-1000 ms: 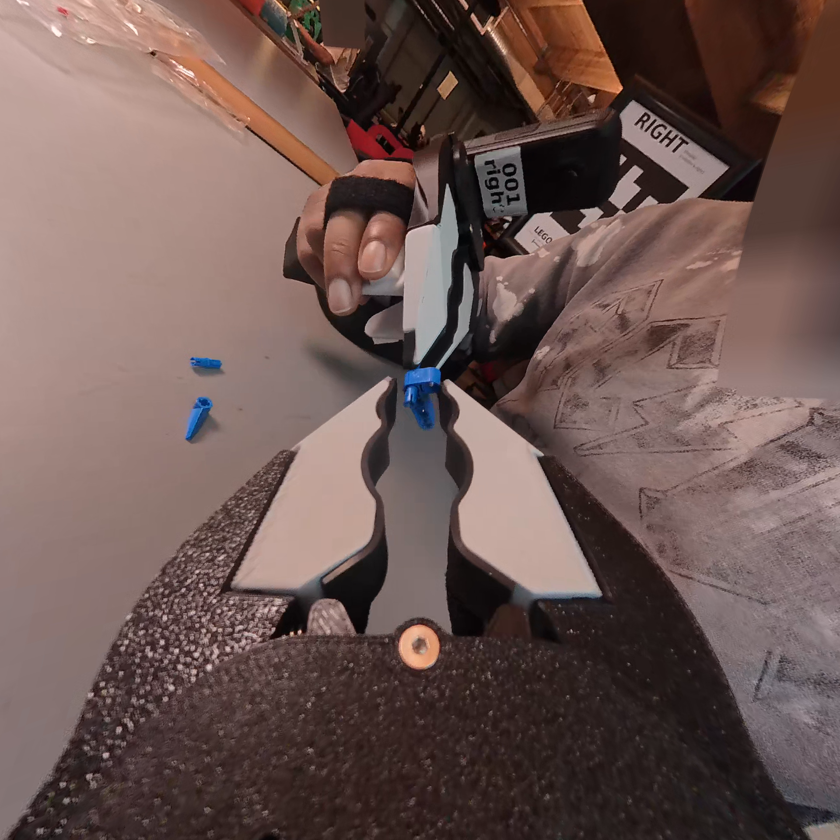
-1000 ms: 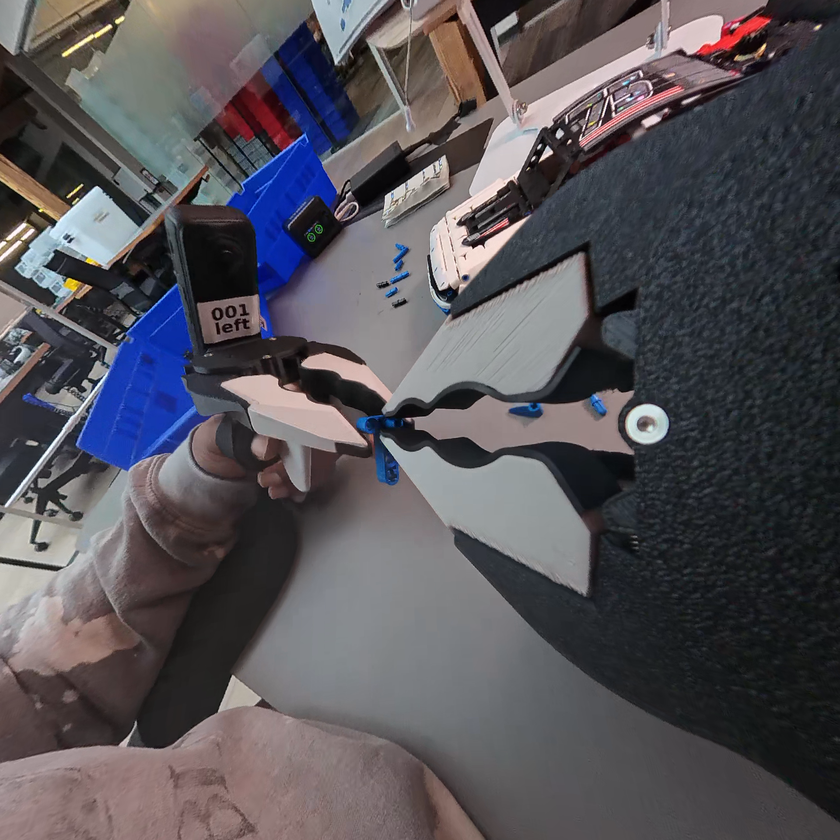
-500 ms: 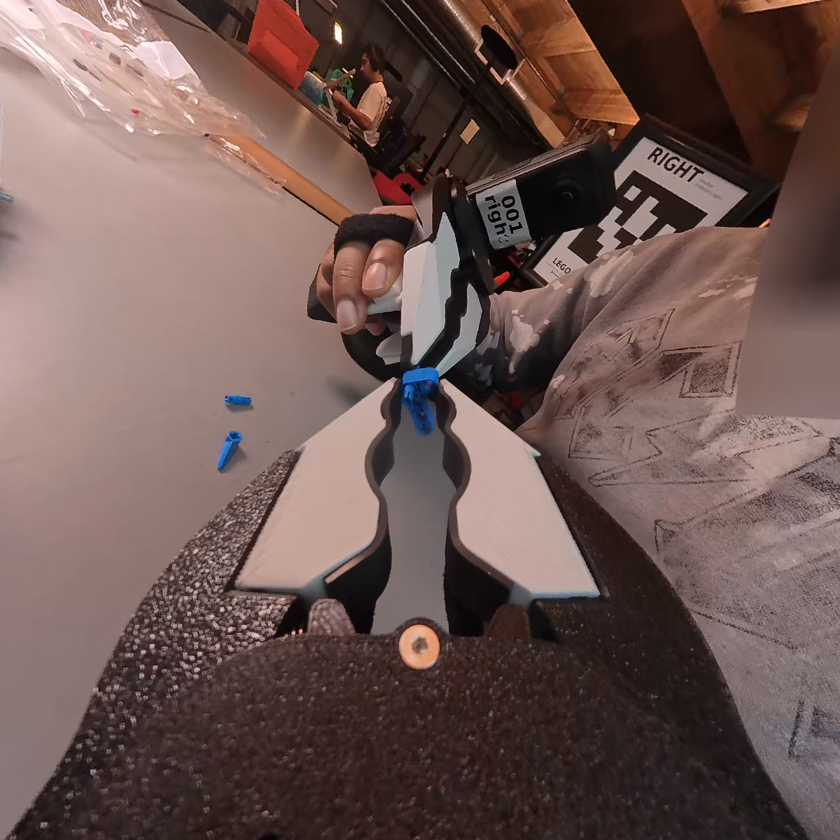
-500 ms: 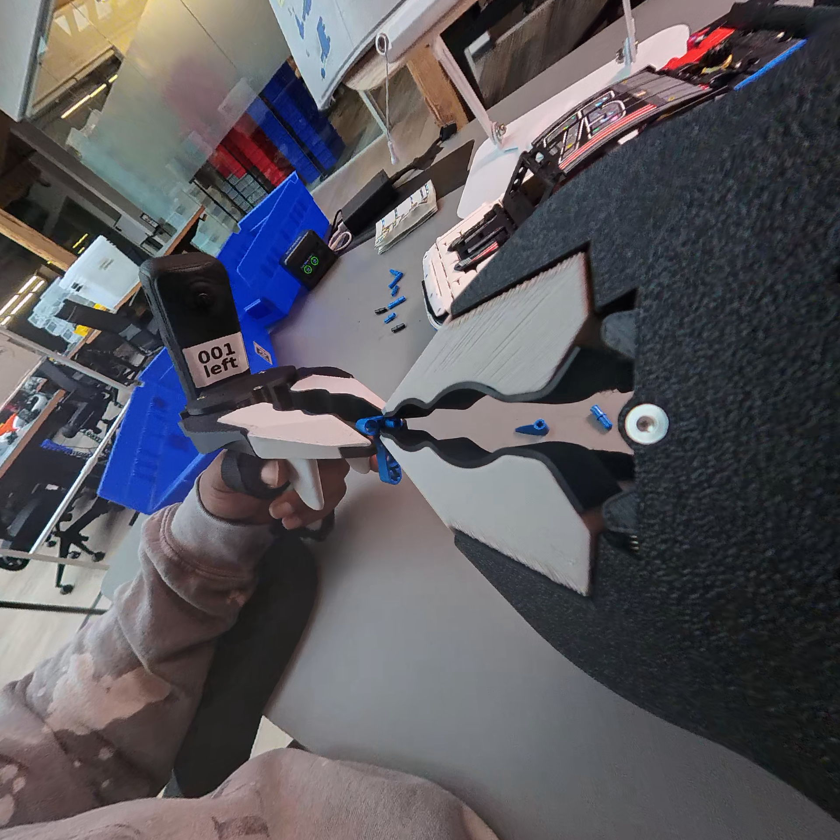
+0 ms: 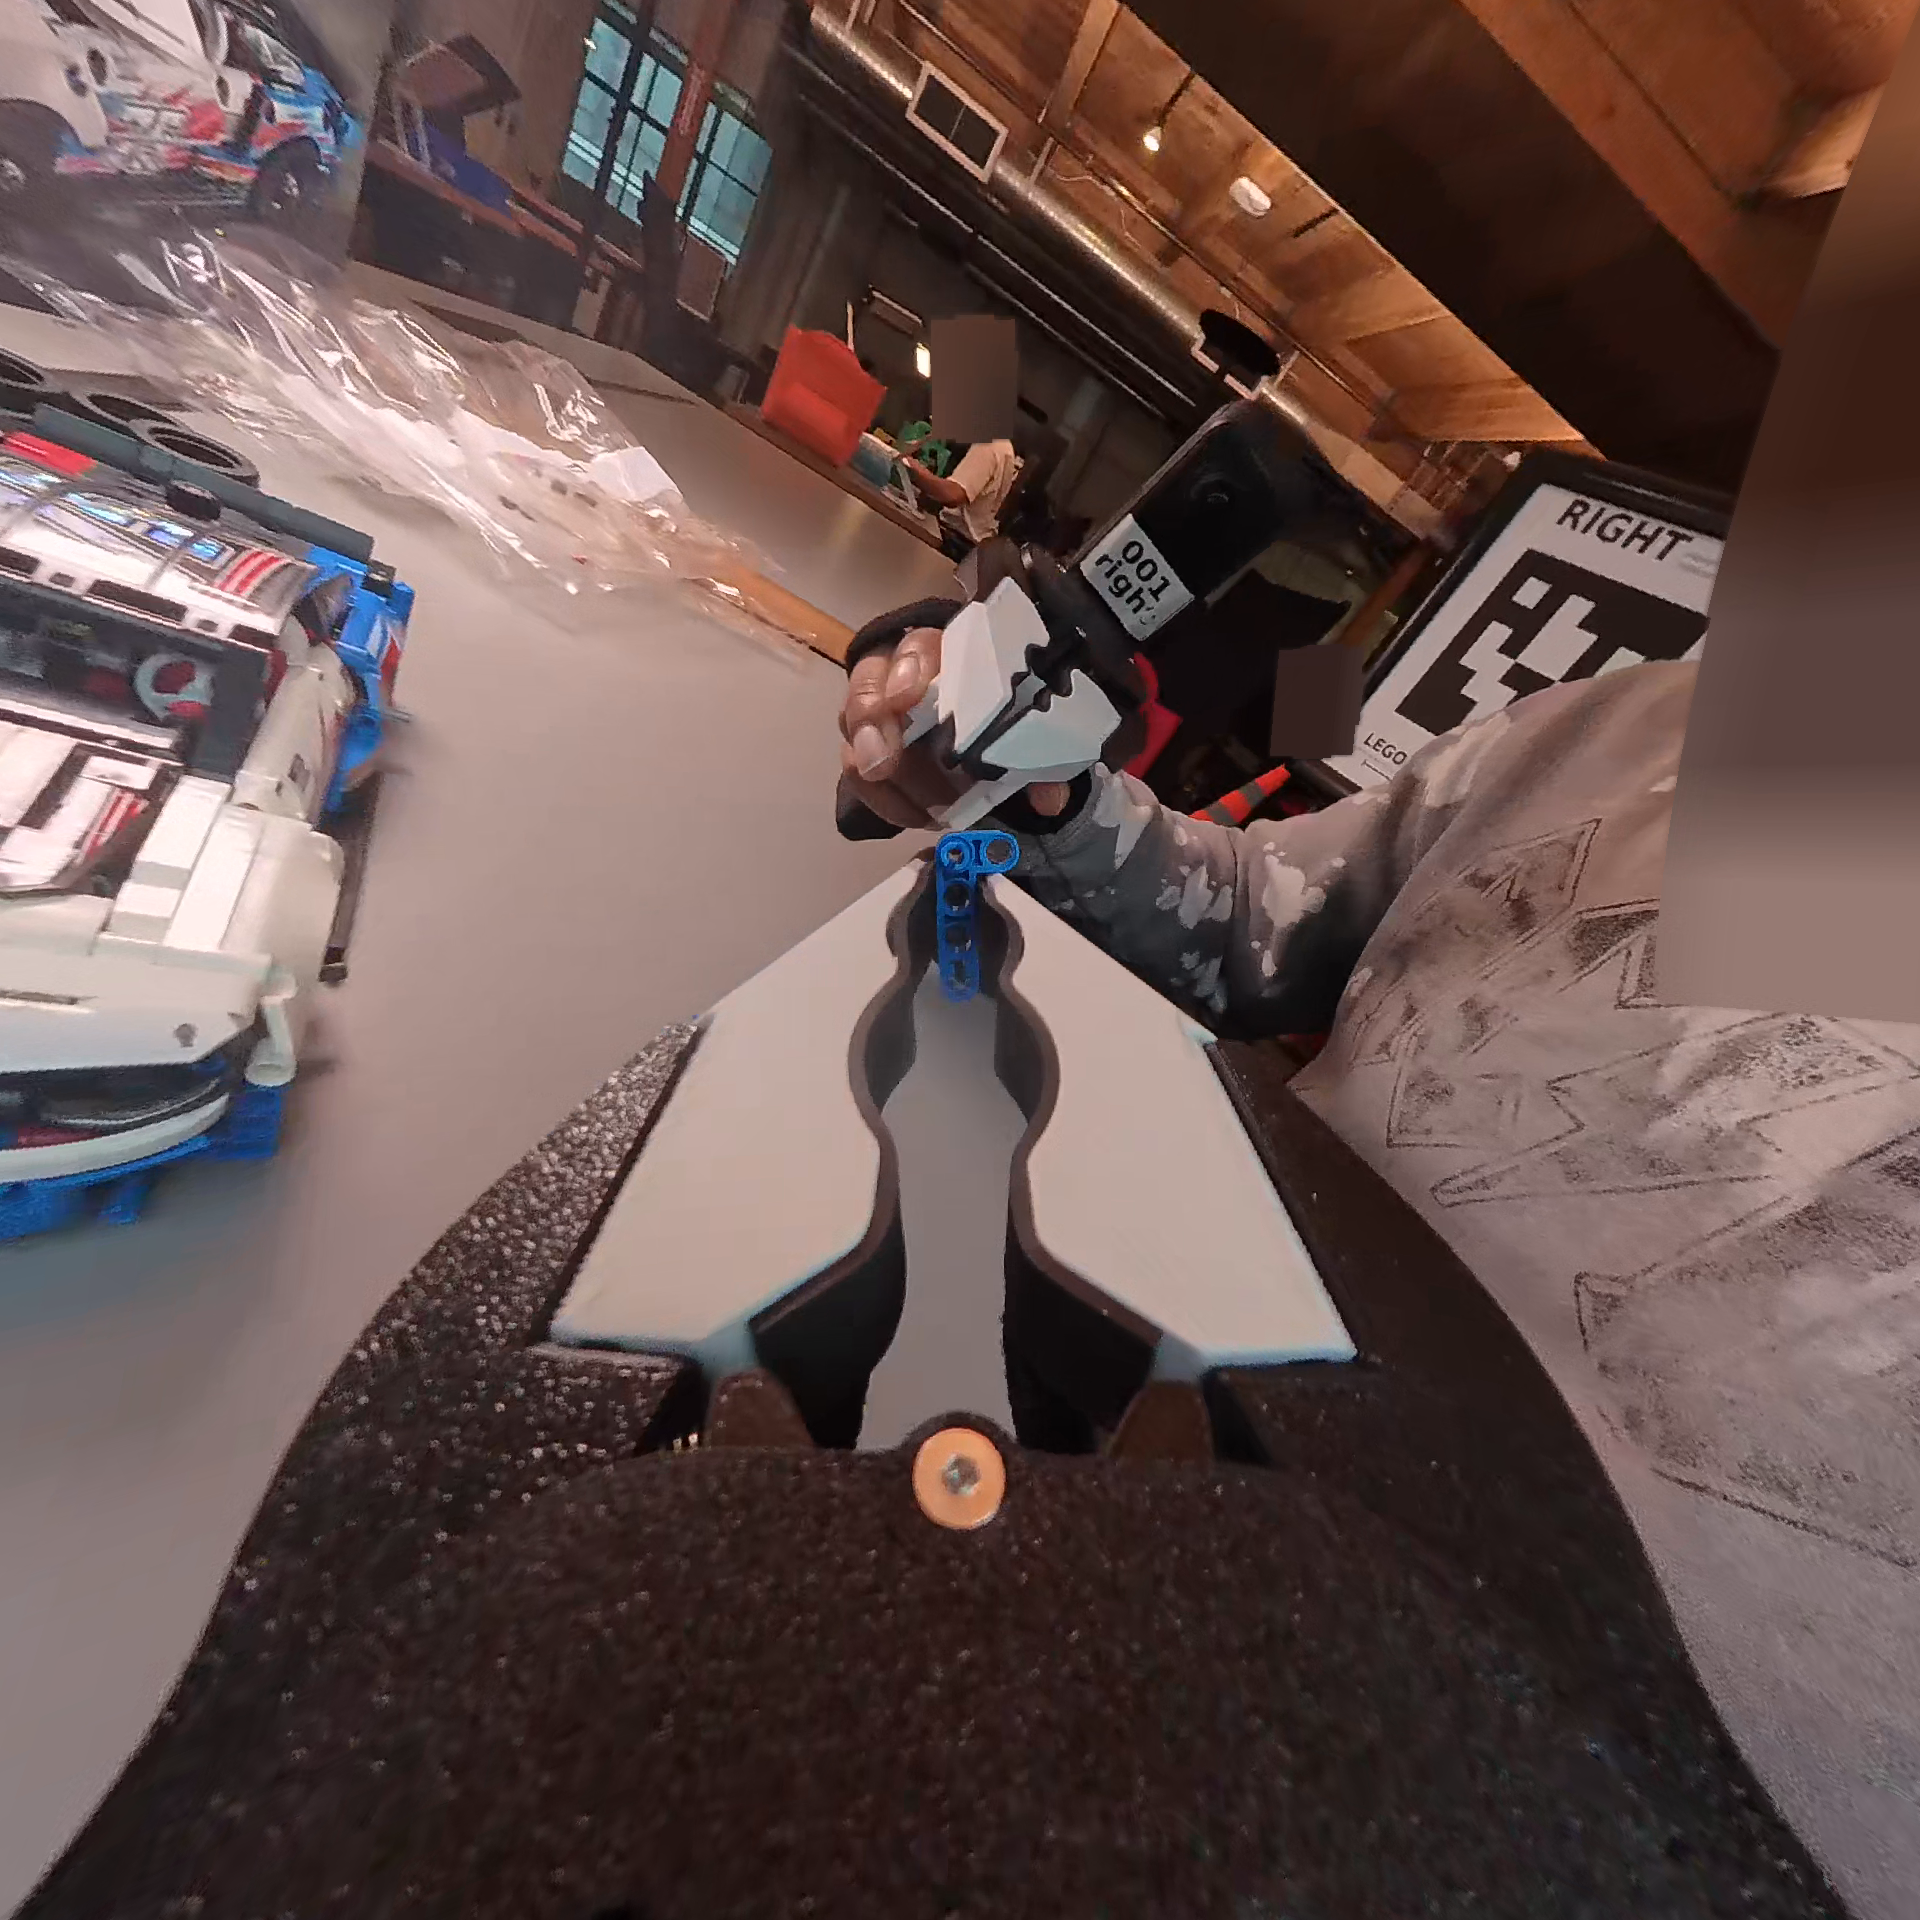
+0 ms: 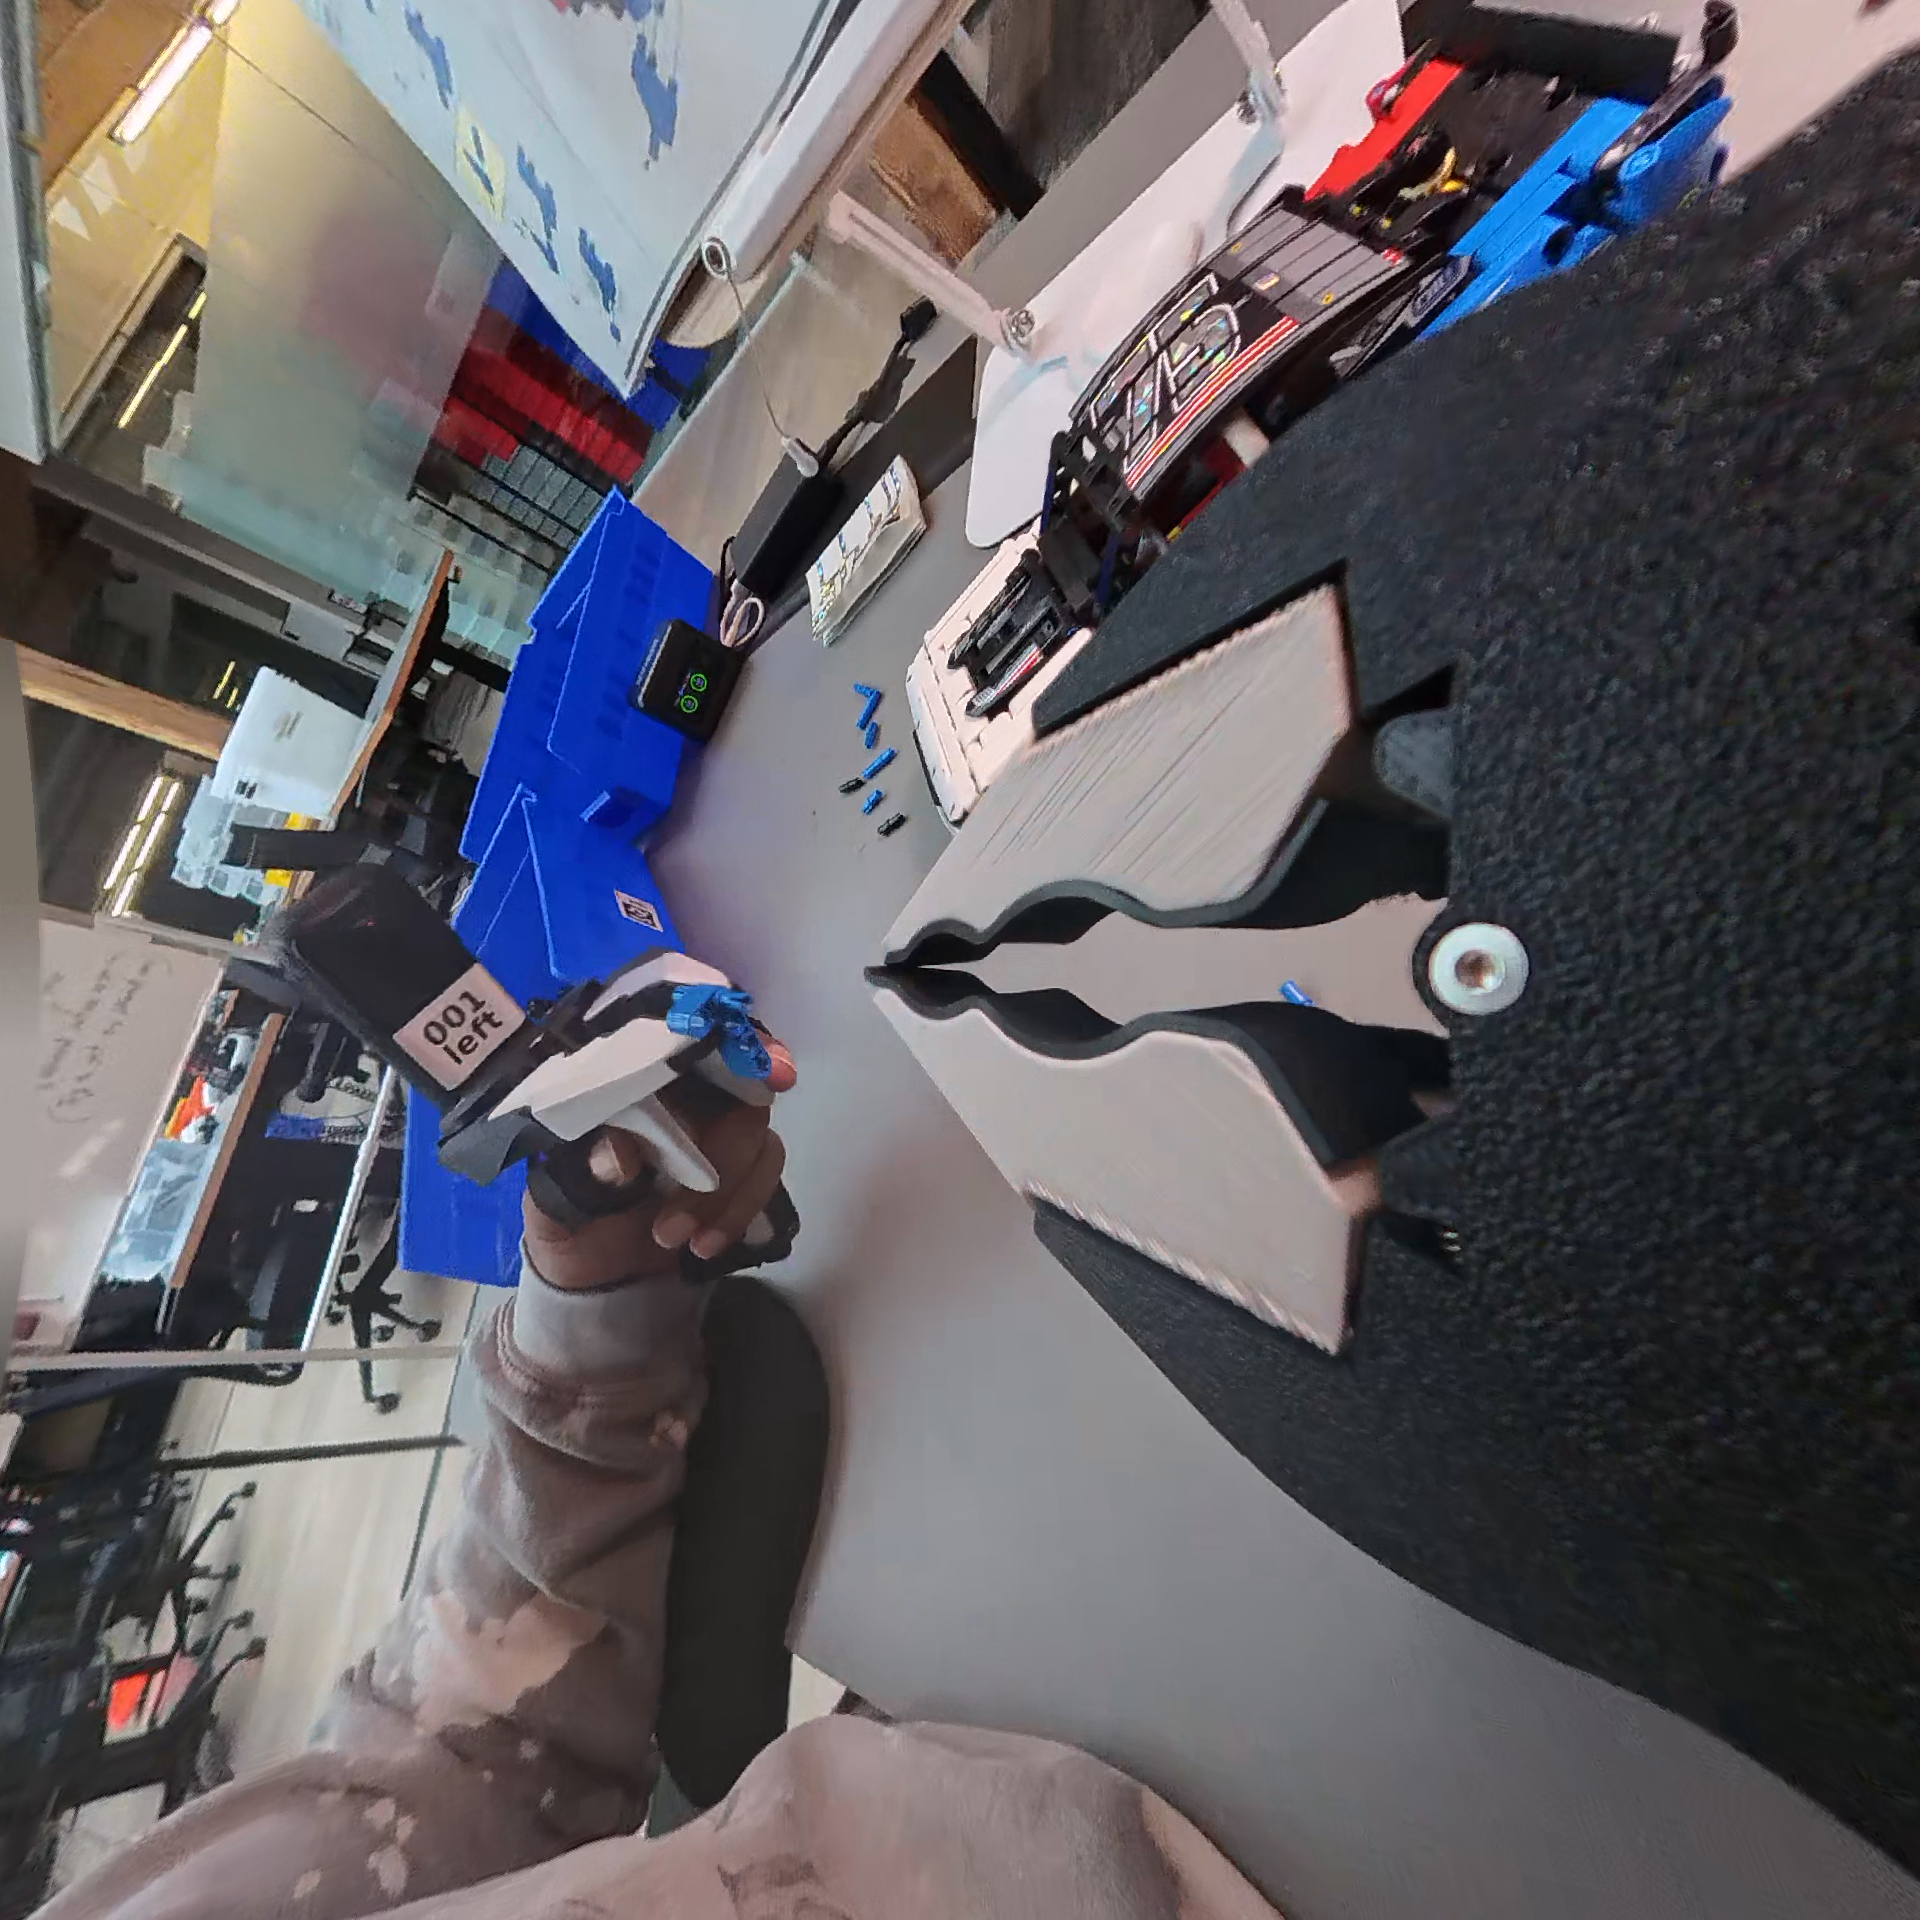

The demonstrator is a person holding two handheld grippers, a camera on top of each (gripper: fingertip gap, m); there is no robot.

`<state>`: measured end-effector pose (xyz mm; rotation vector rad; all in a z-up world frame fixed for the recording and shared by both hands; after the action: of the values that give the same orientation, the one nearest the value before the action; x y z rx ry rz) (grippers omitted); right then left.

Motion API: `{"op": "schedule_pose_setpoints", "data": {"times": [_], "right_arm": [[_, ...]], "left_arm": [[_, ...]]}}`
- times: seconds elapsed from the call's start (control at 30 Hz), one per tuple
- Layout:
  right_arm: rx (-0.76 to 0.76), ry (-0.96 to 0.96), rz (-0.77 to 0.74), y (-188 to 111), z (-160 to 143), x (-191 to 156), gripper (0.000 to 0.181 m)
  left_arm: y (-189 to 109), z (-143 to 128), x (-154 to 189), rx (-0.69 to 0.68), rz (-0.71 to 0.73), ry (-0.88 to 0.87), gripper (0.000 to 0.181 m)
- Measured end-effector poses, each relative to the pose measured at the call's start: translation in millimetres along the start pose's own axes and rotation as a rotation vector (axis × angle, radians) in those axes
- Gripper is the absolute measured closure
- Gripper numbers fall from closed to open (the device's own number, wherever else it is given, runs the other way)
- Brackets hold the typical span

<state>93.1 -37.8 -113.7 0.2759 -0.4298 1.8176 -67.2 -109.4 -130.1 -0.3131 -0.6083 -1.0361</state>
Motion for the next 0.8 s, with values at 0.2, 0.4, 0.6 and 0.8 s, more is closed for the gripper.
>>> {"op": "schedule_pose_setpoints", "data": {"times": [0.2,0.4,0.6,0.8], "right_arm": [[0.018,0.047,0.076,26.9,2.9,-20.8,0.171],[0.034,0.041,0.076,31.6,10.1,-24.3,0.175],[0.055,0.106,0.038,30.5,14.9,-18.4,0.178],[0.247,0.524,0.144,30.8,17.1,-5.5,0.179]], "left_arm": [[17.9,-12.1,5.2,-0.038,-0.063,0.001,0.177],[24.6,-15.1,13.2,-0.044,-0.100,0.008,0.177],[24.9,-8.6,16.7,0.035,-0.074,0.049,0.177],[23.6,4.4,27.2,0.145,-0.040,0.159,0.177]]}}
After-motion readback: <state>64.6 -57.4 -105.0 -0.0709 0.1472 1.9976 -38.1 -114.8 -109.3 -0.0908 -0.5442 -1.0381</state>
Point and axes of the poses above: each gripper's, where its closed fingertips meet, y out along the fingers, z out of its top, x = y × z across the jaws, the point moved 6 cm from there along -y, back along the fingers, and after that the axes turned 7 degrees about -y, right-handed, at the moved point
